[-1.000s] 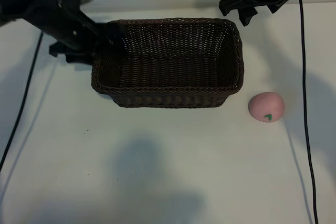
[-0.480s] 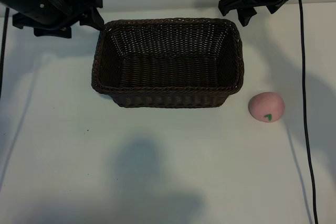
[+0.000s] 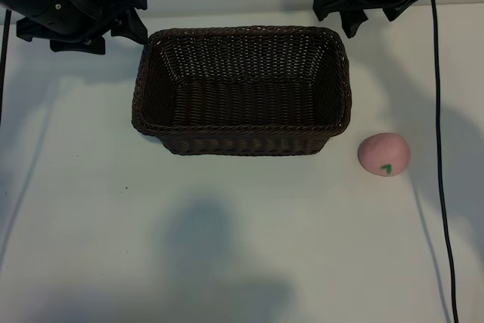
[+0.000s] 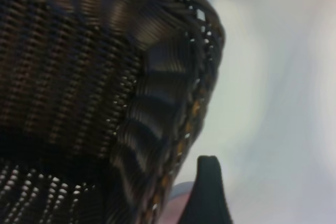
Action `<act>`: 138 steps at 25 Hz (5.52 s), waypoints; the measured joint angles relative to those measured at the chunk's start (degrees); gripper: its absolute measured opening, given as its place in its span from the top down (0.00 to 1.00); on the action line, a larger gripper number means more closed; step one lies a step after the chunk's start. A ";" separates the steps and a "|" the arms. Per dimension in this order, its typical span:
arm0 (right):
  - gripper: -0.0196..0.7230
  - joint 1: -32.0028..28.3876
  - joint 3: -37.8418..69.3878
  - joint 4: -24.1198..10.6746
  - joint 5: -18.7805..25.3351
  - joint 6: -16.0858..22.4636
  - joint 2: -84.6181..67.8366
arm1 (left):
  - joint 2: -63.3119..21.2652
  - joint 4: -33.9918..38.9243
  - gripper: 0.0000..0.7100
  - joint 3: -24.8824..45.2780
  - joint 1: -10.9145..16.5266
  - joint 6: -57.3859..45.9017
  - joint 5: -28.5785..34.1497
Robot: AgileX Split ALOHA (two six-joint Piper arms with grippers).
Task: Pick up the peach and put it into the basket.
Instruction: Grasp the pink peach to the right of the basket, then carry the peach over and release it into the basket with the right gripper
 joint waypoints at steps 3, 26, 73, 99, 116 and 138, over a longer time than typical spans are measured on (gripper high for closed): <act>0.21 -3.03 0.00 0.21 0.00 0.92 0.00 | 0.00 0.00 0.20 0.00 0.00 0.00 0.82; 0.21 -14.28 40.60 14.07 -20.06 -6.87 -21.41 | 0.00 0.00 0.20 0.00 0.00 0.11 0.02; 0.92 -7.30 50.65 18.38 -31.34 -5.53 -12.13 | 0.00 0.00 0.20 0.00 0.00 0.16 -2.68; 0.92 -7.30 35.68 13.62 -20.33 -5.18 -23.26 | 0.00 0.00 0.20 0.00 0.00 0.21 -2.35; 0.92 7.05 27.82 17.42 -22.48 -4.17 -22.04 | 0.00 0.00 0.20 0.00 0.00 0.21 -2.35; 0.81 11.35 19.89 17.46 -27.28 -5.35 -2.43 | 0.00 0.00 0.20 0.00 0.00 0.21 -2.35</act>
